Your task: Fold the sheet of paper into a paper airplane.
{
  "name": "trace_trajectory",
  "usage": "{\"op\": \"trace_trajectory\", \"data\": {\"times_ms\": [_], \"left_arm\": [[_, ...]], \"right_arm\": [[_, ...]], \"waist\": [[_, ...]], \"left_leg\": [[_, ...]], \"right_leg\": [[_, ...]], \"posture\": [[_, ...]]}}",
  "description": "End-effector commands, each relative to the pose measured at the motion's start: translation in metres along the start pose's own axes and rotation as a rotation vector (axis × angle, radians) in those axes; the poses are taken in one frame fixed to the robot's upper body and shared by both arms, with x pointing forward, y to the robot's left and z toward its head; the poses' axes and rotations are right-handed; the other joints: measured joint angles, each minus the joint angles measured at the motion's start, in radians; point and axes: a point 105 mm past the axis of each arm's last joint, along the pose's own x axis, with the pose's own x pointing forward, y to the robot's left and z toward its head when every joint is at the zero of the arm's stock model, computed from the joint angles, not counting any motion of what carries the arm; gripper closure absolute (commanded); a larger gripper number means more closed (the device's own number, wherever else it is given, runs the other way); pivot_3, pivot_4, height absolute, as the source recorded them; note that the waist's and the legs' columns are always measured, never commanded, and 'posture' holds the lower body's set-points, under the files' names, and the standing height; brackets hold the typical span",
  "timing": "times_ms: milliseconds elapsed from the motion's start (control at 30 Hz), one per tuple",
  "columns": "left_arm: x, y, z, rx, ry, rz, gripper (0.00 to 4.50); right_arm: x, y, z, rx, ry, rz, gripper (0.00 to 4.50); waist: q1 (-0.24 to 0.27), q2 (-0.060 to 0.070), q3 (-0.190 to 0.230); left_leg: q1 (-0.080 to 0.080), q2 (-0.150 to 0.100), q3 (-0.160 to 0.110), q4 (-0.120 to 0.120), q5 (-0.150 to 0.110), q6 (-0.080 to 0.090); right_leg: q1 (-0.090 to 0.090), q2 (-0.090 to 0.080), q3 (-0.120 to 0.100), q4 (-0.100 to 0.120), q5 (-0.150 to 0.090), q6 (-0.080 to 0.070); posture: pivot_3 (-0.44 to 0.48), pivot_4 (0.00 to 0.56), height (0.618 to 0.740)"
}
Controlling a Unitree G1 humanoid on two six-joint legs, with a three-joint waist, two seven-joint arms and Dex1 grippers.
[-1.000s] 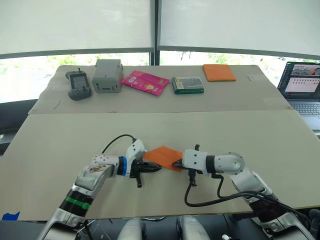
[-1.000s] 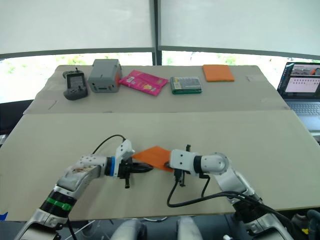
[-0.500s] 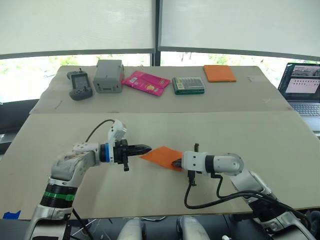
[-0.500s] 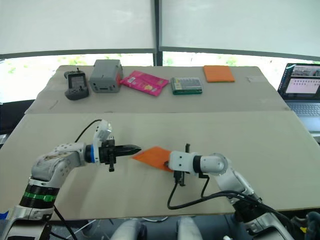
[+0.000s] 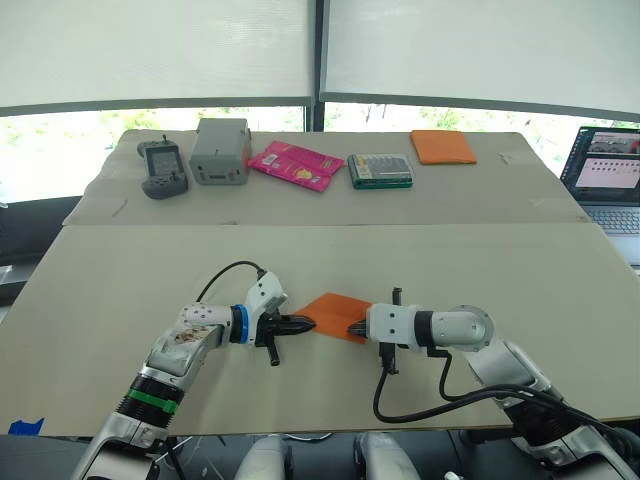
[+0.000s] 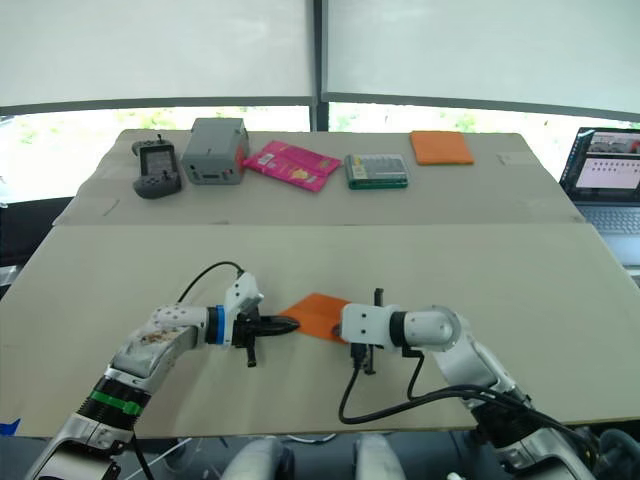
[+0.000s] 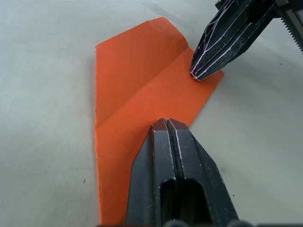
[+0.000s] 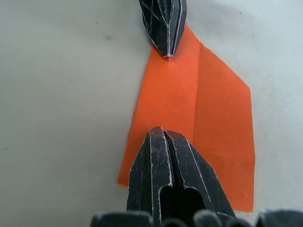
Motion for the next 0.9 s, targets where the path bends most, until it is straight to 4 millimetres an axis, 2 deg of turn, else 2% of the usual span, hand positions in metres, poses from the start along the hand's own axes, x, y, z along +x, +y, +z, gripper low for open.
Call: {"op": "trace_trajectory", "data": {"times_ms": [33,200,267,333,433,600,700,833,900], "left_arm": [[-0.002,0.0,-0.017,-0.037,0.047,0.012,4.48],[-0.001,-0.003,-0.018,-0.043,0.042,0.008,4.48],[0.0,-0.003,-0.018,-0.045,0.04,0.005,4.5],[0.001,-0.003,-0.017,-0.049,0.032,0.005,4.5],[0.001,-0.001,-0.017,-0.063,0.025,0.011,4.5],[0.0,0.0,-0.018,-0.066,0.026,0.016,4.5],[0.0,0.001,-0.018,-0.066,0.026,0.017,4.5],[0.0,0.002,-0.019,-0.058,0.037,0.021,4.5],[-0.001,0.002,-0.019,-0.057,0.038,0.025,4.5]], "right_arm": [[-0.017,-0.017,0.014,0.11,-0.093,-0.095,4.5],[-0.039,-0.035,0.01,0.356,-0.162,-0.217,4.5],[-0.047,-0.041,0.006,0.411,-0.164,-0.25,3.89],[-0.051,-0.04,-0.007,0.523,-0.126,-0.245,3.22],[-0.049,-0.036,-0.015,0.687,-0.116,-0.221,2.22],[-0.038,-0.034,-0.016,0.824,-0.137,-0.197,2.22],[-0.029,-0.034,-0.019,0.855,-0.143,-0.189,2.22],[-0.023,-0.04,-0.013,0.883,-0.193,-0.169,2.22],[-0.022,-0.039,-0.012,0.882,-0.197,-0.153,2.76]], "waist": [[-0.001,0.0,0.0],[-0.001,0.0,0.0],[-0.001,0.0,0.0],[-0.001,0.0,0.0],[-0.001,0.0,0.0],[-0.001,0.0,0.0],[-0.001,0.0,0.0],[-0.001,0.0,0.0],[-0.001,0.0,0.0]], "left_leg": [[0.0,0.0,0.0,0.0,0.0,0.0],[0.0,0.001,0.0,0.0,0.0,0.0],[0.0,0.001,0.0,0.0,0.0,0.0],[0.0,0.0,0.0,0.0,0.0,0.0],[0.0,0.0,0.0,0.0,0.0,0.0],[0.0,0.001,0.0,0.0,0.0,0.0],[0.0,0.0,0.0,0.0,0.0,0.0],[0.0,0.001,0.0,0.0,0.0,0.0],[0.0,0.0,0.0,0.0,0.0,0.0]], "right_leg": [[0.0,0.0,0.0,0.0,0.0,0.0],[0.0,0.0,0.0,0.0,0.0,0.0],[0.0,0.0,0.0,0.0,0.0,0.0],[0.0,0.0,0.0,0.0,0.0,0.0],[0.0,0.0,0.0,0.0,0.0,0.0],[0.0,0.0,0.0,0.0,0.0,0.0],[0.0,0.0,0.0,0.0,0.0,0.0],[0.0,0.0,0.0,0.0,0.0,0.0],[0.0,0.0,0.0,0.0,0.0,0.0]], "posture": [[0.0,0.15,0.74],[0.0,0.15,0.74],[0.0,0.15,0.74],[0.0,0.15,0.74],[0.0,0.15,0.74],[0.0,0.15,0.74],[0.0,0.15,0.74],[0.0,0.15,0.74],[0.0,0.15,0.74]]}}
